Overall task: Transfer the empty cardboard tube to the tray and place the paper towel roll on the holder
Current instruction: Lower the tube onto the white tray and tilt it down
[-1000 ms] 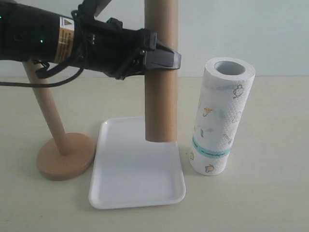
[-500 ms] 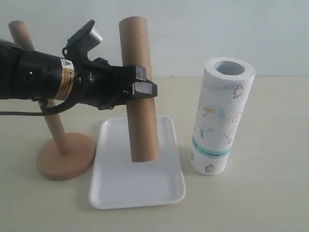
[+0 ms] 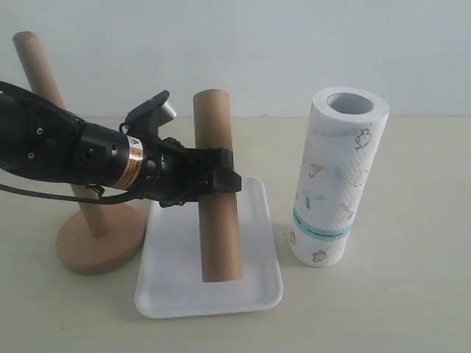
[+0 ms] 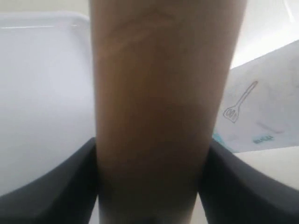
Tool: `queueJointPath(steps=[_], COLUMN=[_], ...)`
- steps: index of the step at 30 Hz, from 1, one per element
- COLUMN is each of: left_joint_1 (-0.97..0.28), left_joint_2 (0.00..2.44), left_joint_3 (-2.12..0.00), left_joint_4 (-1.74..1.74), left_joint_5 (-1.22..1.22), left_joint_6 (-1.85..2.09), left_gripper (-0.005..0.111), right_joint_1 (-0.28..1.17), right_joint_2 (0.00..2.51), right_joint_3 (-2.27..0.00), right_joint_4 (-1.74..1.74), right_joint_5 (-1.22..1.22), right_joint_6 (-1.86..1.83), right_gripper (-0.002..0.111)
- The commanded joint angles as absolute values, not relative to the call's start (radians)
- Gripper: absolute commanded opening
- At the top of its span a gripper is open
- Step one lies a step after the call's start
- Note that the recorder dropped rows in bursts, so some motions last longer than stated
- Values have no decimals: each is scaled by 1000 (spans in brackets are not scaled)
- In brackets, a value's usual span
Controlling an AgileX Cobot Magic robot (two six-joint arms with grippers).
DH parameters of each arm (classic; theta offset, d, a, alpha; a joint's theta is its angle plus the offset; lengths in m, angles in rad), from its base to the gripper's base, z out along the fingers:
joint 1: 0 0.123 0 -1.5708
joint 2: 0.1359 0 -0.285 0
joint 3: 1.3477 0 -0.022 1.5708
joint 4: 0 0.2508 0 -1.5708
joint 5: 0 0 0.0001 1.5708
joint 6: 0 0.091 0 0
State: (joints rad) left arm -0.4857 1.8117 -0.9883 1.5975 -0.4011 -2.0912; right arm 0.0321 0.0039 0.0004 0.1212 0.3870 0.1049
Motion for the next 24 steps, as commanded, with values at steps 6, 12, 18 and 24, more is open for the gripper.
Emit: queueJointPath(steps=[6, 12, 18, 24], left_joint_1=[-488, -488, -488, -488], left_joint_2=[1855, 1890, 1915, 1917], left_joint_3=[-996, -996, -996, -996], left_joint_4=[1589, 1589, 1589, 1589], left_joint_5=[-404, -404, -392, -386], left_joint_6=[-2094, -2094, -2094, -2094], left_gripper=[4, 4, 4, 4], right_joint_1=[33, 33, 33, 33], right_joint_2=[0, 0, 0, 0], right_joint_3=[0, 0, 0, 0], right_joint_4=[119, 119, 119, 119], right_joint_5=[379, 379, 379, 379], right_joint_6=[103, 103, 103, 103], right_gripper=[3, 3, 3, 3])
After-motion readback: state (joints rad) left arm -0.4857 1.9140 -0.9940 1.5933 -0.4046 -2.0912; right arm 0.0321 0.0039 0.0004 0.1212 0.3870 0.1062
